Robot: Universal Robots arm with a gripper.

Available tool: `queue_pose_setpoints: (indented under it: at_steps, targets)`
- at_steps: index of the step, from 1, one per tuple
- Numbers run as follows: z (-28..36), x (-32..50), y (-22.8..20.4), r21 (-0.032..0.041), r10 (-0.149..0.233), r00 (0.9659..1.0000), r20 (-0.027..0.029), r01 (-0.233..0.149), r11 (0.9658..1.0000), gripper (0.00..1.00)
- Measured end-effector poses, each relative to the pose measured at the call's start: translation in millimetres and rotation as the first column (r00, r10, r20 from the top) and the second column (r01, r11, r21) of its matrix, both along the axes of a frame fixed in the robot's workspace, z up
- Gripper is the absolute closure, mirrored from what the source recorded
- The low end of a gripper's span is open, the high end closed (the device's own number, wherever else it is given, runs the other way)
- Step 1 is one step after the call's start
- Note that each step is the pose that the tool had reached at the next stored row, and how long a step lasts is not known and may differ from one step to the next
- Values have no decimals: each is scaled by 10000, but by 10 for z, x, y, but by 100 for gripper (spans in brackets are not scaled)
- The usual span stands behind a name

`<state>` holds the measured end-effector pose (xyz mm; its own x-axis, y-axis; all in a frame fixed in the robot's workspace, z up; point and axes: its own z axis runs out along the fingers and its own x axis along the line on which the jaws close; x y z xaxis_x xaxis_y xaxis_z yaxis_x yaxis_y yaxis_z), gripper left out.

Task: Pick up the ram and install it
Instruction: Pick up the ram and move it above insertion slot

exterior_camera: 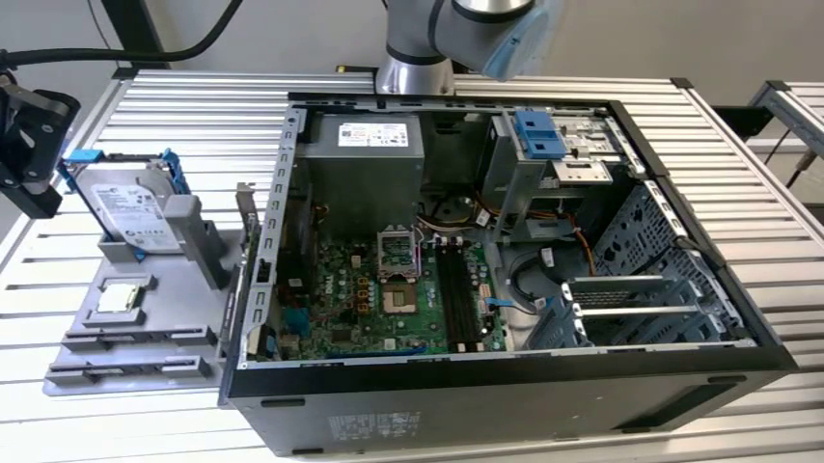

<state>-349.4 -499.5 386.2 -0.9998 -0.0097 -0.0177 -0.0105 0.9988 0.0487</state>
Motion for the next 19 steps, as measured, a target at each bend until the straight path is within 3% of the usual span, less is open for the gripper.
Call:
queue_pose_setpoints:
  at_steps: [6, 11, 14, 19]
  targets:
    - [0, 0, -1, 0, 16, 10000, 0, -16, 10000, 100]
    - [-1, 0, -2, 1, 707, 9975, 1, -707, 9975, 100]
    - [0, 0, -1, 0, 1242, 9923, 0, -1242, 9923, 100]
    - [0, 0, -2, 0, 2150, 9766, 0, -2150, 9766, 100]
